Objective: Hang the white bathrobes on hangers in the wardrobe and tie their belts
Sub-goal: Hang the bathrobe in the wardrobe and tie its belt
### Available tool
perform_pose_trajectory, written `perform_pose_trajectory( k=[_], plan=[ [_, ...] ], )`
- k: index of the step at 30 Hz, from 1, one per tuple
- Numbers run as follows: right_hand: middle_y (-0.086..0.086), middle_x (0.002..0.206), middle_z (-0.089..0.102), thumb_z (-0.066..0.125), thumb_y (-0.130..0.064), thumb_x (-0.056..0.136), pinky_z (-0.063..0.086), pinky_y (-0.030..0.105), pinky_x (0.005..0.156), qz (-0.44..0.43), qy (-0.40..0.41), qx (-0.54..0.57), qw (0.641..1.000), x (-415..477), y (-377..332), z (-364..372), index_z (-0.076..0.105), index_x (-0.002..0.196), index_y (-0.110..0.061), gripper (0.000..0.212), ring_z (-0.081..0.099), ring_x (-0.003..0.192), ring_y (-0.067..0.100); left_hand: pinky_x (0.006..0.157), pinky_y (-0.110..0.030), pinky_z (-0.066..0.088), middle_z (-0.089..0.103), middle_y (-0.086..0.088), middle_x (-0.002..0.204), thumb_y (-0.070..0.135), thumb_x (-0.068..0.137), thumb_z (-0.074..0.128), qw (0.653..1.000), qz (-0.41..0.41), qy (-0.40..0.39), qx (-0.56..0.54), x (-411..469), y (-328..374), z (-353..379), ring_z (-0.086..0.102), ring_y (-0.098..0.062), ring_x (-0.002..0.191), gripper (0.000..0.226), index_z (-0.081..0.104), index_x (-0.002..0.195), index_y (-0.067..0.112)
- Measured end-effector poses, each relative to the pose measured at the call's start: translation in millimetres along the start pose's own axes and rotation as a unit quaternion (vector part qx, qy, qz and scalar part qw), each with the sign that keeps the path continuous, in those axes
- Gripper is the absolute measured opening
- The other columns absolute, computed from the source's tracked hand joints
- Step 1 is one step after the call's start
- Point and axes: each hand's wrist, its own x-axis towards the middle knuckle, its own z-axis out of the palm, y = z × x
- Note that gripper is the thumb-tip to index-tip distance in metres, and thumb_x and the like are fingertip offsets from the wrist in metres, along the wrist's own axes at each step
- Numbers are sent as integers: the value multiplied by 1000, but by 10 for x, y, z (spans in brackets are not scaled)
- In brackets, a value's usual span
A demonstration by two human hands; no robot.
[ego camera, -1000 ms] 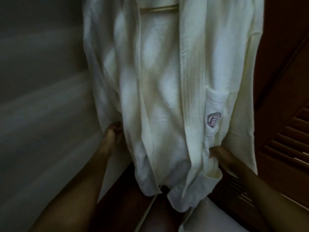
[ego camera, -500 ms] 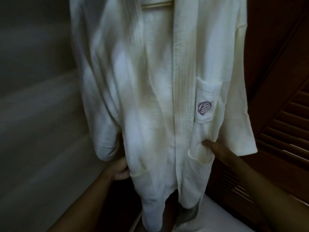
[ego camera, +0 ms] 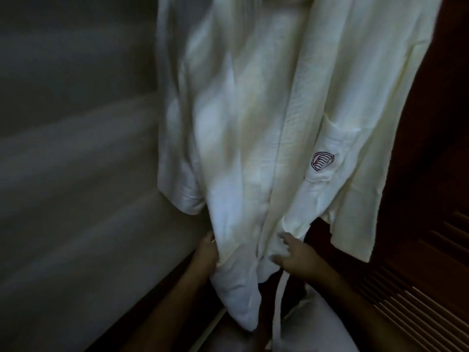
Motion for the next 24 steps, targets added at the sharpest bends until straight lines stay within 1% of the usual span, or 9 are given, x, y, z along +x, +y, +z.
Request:
perform_pose_trajectory(
  k=[3,5,7,10,14,16,19,21,24],
  plan=[
    [-30,127,48,87,-44,77,35,4,95,-157,11,68,985,-159,-698,178,42,137,-33,76,47,112,-23,92,-49,56,69,-6,100,32,86,62,995,88,53,13,-32,-49,77,67,-21,95,14,61,97,24],
    [-20,111,59,84,-51,72,48,19,88,-176,82,52,980,31,-933,256,49,126,-29,68,59,100,-10,80,-34,50,61,-9,86,17,93,63,989,128,71,2,-89,-21,159,59,-12,80,10,55,89,13],
    [0,115,66,69,-46,86,50,35,88,-137,125,-23,983,296,-984,196,49,130,-20,55,65,106,21,68,-21,45,58,3,77,25,92,62,981,174,80,33,-138,44,171,53,-1,69,16,51,87,14],
    [18,120,67,50,-26,101,47,35,85,-104,158,-71,979,522,-801,1,50,135,-11,37,63,109,40,60,-22,39,48,14,65,40,78,71,981,178,75,-2,-164,91,29,45,-4,61,30,53,86,16],
    [18,125,63,45,-16,104,35,26,76,-114,150,-40,981,585,-675,-100,49,137,-7,34,60,111,36,63,-25,49,63,5,74,24,78,85,987,135,-12,-81,-254,120,-24,60,-13,68,41,55,104,16],
    [17,133,59,44,-16,104,40,28,86,-100,121,-8,988,643,-634,-85,46,143,-9,40,57,118,35,72,-25,56,73,2,98,13,81,85,990,102,-60,-73,-318,99,32,71,-7,83,53,52,122,21],
    [13,140,58,44,-12,101,44,40,107,-86,104,61,989,677,-584,-61,46,149,-12,47,55,127,33,96,-28,55,67,10,129,20,80,88,985,83,-148,28,-393,-67,121,65,1,114,71,49,138,34],
    [10,139,60,44,-12,99,46,48,110,-84,105,124,983,697,-508,-83,50,148,-14,49,57,127,28,104,-37,53,69,8,128,26,83,84,980,56,-170,90,-387,-210,168,65,-8,119,55,59,130,37],
    [3,135,64,44,-27,92,48,50,109,-78,94,200,972,749,-340,-138,53,145,-19,55,60,124,21,97,-55,56,76,-3,112,33,77,70,992,27,-83,86,-293,-365,109,71,-26,107,30,73,107,33]
  ],
)
